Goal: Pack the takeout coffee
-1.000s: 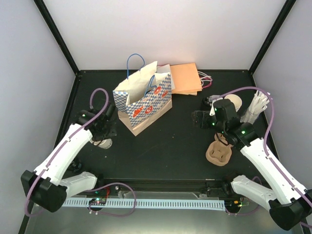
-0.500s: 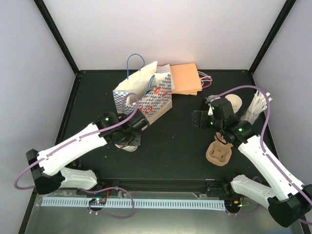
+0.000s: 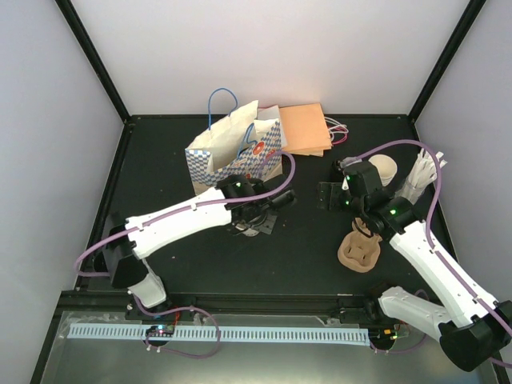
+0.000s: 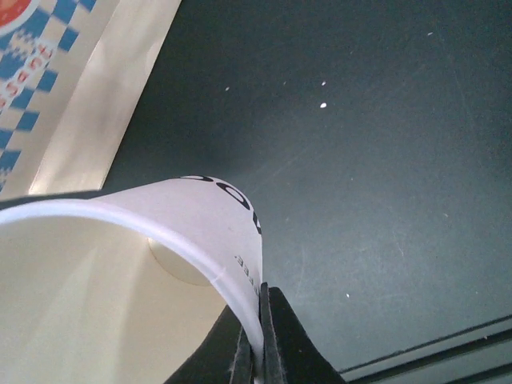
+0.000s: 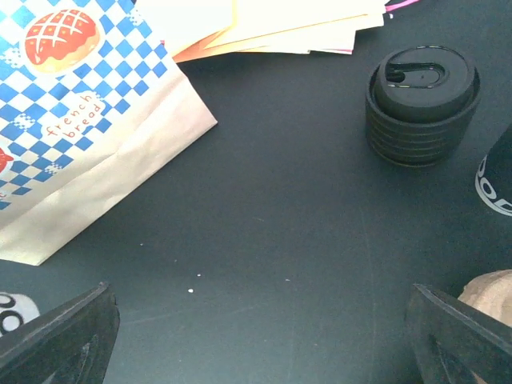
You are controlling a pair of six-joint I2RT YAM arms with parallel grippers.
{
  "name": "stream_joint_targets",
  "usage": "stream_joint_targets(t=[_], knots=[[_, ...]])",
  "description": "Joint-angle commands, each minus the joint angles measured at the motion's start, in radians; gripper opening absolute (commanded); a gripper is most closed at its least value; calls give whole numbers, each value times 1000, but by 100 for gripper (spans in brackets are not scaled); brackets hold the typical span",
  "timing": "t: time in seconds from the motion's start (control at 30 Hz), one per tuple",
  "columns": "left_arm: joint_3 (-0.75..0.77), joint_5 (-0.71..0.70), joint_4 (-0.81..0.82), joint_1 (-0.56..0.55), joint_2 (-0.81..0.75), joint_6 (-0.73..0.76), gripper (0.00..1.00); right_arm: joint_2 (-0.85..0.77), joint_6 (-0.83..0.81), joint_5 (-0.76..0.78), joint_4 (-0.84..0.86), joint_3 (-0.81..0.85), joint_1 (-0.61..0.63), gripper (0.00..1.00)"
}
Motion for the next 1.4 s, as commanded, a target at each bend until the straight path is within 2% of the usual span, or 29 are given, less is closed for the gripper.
stream_joint_targets(t=[0.0, 0.43, 1.37], knots=[[61, -15, 48, -2, 60, 113, 3, -3, 20, 42, -10, -4, -6, 100], [51, 51, 117, 30, 165, 188, 3, 22, 21, 81, -29, -1, -6, 100], [-13, 115, 179, 76, 226, 199, 6, 24, 23, 90, -40, 0, -5, 100]])
